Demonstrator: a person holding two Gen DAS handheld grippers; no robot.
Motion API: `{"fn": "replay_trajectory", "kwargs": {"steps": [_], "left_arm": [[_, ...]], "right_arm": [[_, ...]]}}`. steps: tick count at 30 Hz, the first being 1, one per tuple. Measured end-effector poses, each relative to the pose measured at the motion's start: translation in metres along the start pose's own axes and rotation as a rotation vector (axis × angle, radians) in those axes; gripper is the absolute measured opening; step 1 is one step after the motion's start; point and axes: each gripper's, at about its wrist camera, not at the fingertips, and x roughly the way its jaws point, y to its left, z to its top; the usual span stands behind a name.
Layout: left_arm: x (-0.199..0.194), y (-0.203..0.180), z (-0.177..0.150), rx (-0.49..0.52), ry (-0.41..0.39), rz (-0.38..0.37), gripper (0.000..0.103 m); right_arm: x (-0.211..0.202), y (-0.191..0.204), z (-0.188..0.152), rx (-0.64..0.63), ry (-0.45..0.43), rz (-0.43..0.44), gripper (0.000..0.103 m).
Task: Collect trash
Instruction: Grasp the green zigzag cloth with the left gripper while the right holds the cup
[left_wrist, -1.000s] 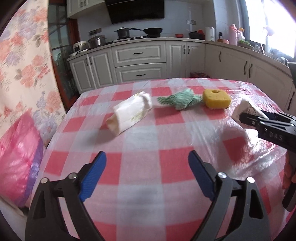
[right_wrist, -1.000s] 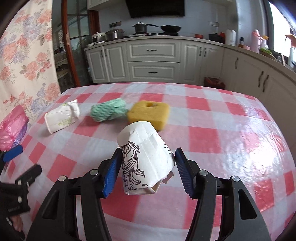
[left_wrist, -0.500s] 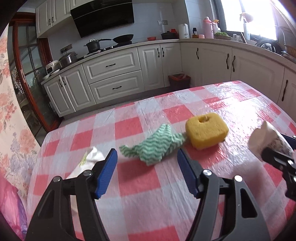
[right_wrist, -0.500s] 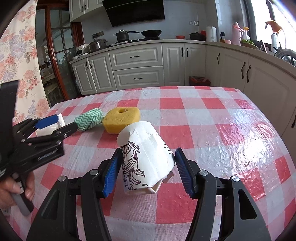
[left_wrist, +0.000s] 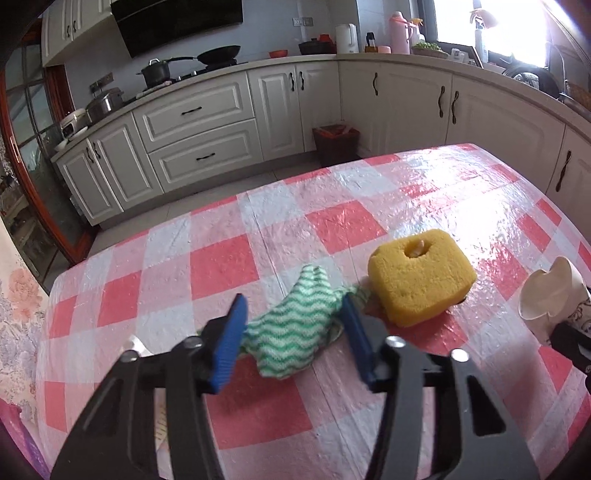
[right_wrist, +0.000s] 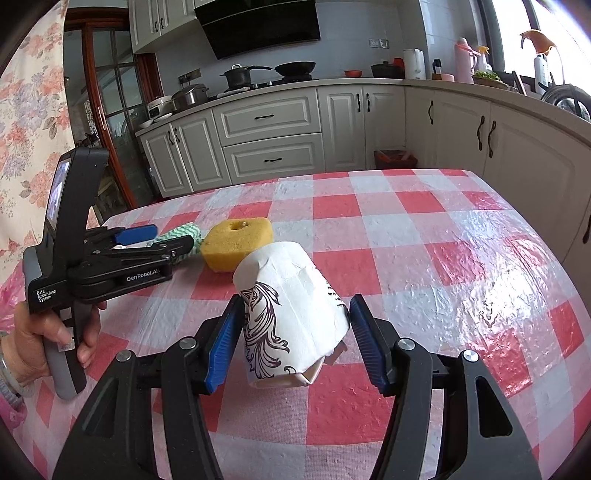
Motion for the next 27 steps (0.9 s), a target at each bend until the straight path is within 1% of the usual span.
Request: {"fn": "replay_trajectory", "kwargs": {"steps": [5, 8, 9, 11, 15, 16, 21, 24, 27], "left_arm": [[-0.011, -0.004, -0.012, 0.003, -0.013, -0.009, 0.039], [-0.024, -0.007, -0.023, -0.021, -0.023, -0.017, 0.031], [-0.029, -0.009, -0.026, -0.029, -0.024, -0.021, 0.031], [-0.041, -0.012, -0.037, -0.047, -0.032, -0.021, 0.026], [-0.066, -0.016, -0.056, -0.102, -0.043, -0.026, 0.023], [-0.073, -0.017, -0.062, -0.118, -0.047, -0.023, 0.02], [-0.101, -0.022, -0.086, -0.169, -0.071, 0.038, 0.019], [-0.114, -0.023, -0.095, -0.183, -0.082, 0.053, 0.019], [-0.123, -0.022, -0.103, -0.198, -0.084, 0.046, 0.019]], "right_arm": [[0.0, 0.0, 0.0, 0.001, 0.003, 0.004, 0.056], [0.0, 0.001, 0.0, -0.001, 0.002, 0.003, 0.056], [0.0, 0.001, 0.0, -0.003, 0.003, 0.002, 0.056], [0.0, 0.002, 0.0, -0.008, 0.005, 0.001, 0.056], [0.001, 0.005, 0.0, -0.022, 0.004, -0.004, 0.056], [0.0, 0.005, -0.001, -0.026, 0.002, -0.005, 0.056], [-0.001, 0.01, -0.001, -0.053, -0.004, -0.014, 0.056], [-0.001, 0.013, -0.001, -0.065, -0.002, -0.016, 0.056], [-0.003, 0.015, -0.001, -0.079, -0.01, -0.012, 0.056]]}}
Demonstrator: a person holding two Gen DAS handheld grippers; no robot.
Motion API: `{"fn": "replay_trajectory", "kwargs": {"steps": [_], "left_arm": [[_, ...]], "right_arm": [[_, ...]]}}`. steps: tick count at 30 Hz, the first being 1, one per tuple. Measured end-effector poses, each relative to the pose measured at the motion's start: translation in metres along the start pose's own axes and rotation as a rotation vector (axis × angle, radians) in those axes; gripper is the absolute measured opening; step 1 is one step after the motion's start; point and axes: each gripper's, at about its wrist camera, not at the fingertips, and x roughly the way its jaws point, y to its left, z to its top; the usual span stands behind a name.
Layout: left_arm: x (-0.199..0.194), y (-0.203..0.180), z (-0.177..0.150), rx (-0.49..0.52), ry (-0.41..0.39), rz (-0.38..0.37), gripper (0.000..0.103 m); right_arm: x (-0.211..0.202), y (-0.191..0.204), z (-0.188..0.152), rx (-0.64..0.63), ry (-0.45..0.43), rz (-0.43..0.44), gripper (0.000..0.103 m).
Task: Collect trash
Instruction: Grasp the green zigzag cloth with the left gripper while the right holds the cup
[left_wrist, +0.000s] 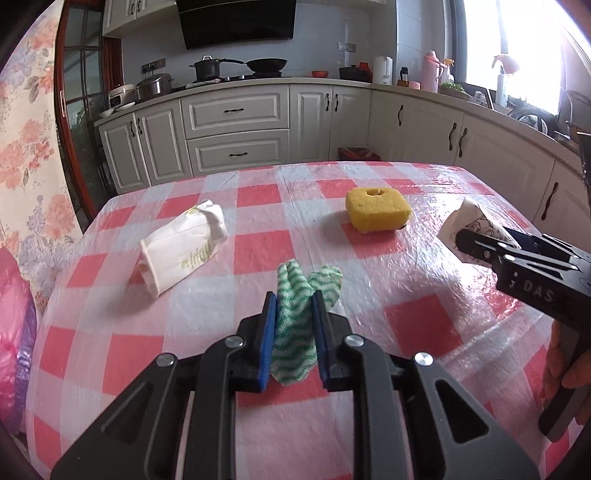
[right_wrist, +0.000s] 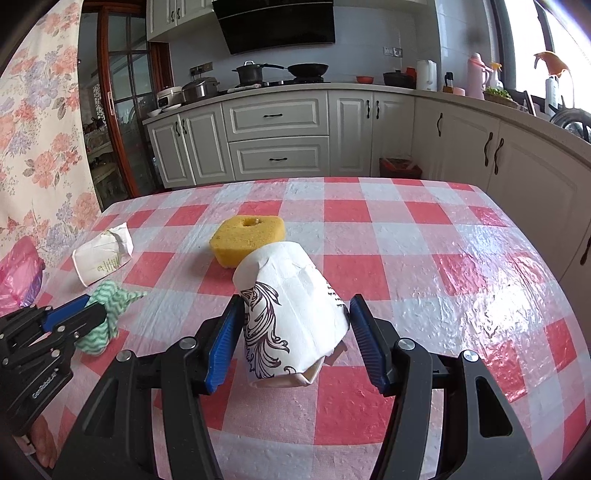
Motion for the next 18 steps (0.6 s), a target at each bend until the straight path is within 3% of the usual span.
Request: {"fn": "replay_trajectory", "kwargs": {"steps": [18], "left_arm": [[-0.063, 0.032, -0.044, -0.08, -0.032, 0.064, 0.019]], "right_arm": [[-0.037, 0.063, -0.027, -0.096, 0.023, 0.129, 0.056]]}}
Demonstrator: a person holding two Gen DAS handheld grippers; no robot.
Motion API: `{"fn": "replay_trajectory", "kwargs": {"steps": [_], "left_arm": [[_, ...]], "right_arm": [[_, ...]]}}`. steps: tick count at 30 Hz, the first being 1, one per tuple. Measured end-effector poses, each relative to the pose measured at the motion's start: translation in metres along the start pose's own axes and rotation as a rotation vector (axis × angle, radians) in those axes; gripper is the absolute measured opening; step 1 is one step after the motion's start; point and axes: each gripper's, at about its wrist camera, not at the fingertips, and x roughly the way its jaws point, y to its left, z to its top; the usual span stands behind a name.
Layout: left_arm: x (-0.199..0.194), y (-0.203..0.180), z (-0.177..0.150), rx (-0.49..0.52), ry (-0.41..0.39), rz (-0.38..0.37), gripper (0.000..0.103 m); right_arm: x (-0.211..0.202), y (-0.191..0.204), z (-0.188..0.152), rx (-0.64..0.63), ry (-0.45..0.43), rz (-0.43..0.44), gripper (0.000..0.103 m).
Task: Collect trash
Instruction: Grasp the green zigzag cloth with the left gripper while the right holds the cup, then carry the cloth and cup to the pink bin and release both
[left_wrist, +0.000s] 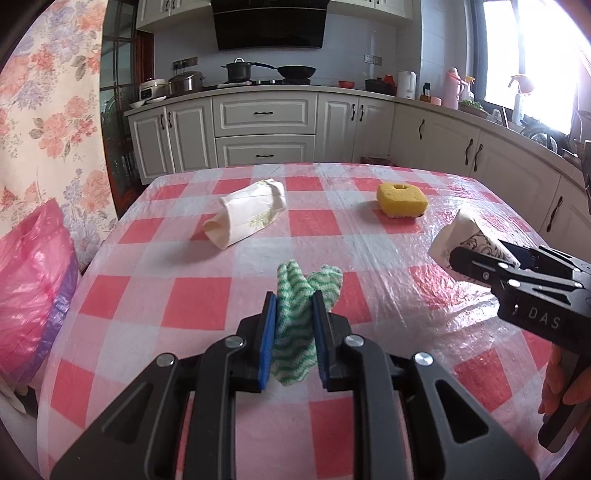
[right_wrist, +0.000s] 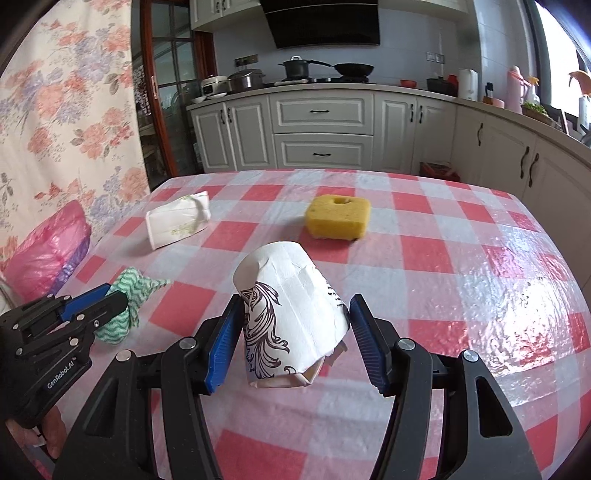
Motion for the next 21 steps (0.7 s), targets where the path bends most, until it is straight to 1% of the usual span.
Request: {"fn": "replay_trajectory", "kwargs": {"steps": [5, 12, 16, 21], "left_arm": [[-0.014, 0.013, -0.006, -0.013, -0.011, 0.017, 0.019], [-0.03, 0.032, -0.011, -0.032, -0.029, 0.035, 0.019], [-0.035, 0.041, -0.013, -0.046, -0.033, 0.037, 0.019], [-0.05, 0.056, -0.013, -0.068, -0.061, 0.052, 0.019]], "right_arm": [[-0.003, 0.019, -0.005, -0.05, 0.012, 0.018, 0.056], [-0.001, 0.033, -0.008, -0.071, 0.033, 0.041, 0.056], [0.001, 0.044, -0.008, -0.094, 0.044, 0.063, 0.056], [0.002, 0.065, -0.008, -0.129, 0.057, 0.099, 0.056]]}}
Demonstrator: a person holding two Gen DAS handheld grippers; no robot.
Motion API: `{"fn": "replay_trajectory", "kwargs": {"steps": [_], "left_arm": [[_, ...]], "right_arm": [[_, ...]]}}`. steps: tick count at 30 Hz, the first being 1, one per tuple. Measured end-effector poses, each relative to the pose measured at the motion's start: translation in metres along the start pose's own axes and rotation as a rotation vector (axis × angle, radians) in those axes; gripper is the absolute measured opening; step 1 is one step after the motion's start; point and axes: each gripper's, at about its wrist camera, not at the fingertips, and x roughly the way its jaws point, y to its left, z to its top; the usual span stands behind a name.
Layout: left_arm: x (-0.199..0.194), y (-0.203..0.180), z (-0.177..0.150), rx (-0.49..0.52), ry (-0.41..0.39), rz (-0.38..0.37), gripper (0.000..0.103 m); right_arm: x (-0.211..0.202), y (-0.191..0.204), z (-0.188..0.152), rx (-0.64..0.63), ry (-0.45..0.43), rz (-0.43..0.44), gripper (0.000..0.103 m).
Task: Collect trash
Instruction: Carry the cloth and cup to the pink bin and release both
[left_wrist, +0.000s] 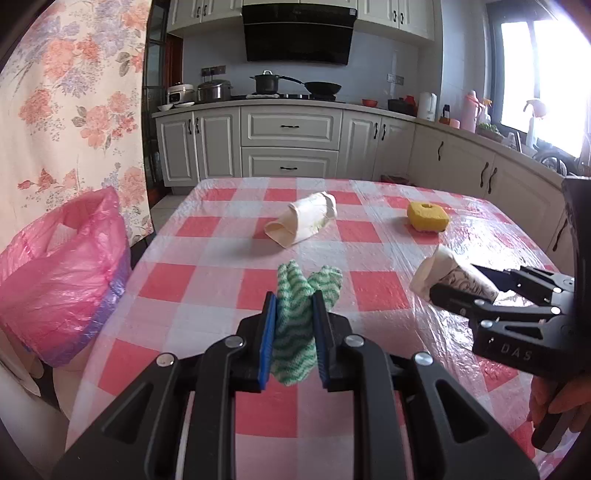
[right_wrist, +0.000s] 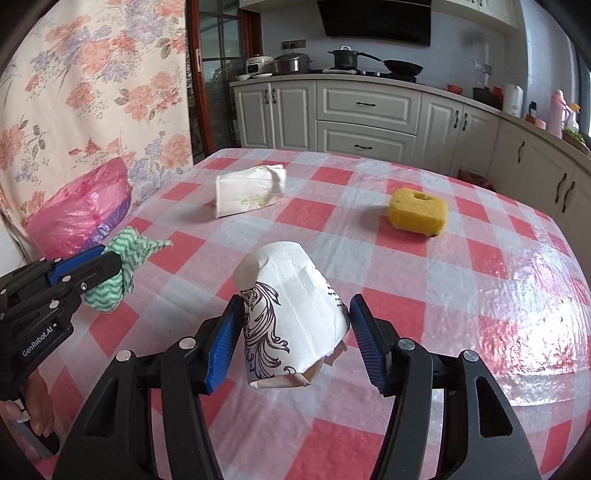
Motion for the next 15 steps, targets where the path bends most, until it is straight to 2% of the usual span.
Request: {"fn": "replay_trajectory", "kwargs": {"steps": [9, 15], "left_arm": [[-0.031, 0.04, 0.012, -0.044, -0.054, 0.075, 0.019], [-0.053, 0.078, 0.023, -0.082, -0.082, 0.147, 0.019]], "right_arm": [[0.008, 0.042, 0.015, -0.072, 0.006, 0.093, 0.056], [0.014, 0.081, 0.041, -0.15, -0.018, 0.167, 0.057]]}}
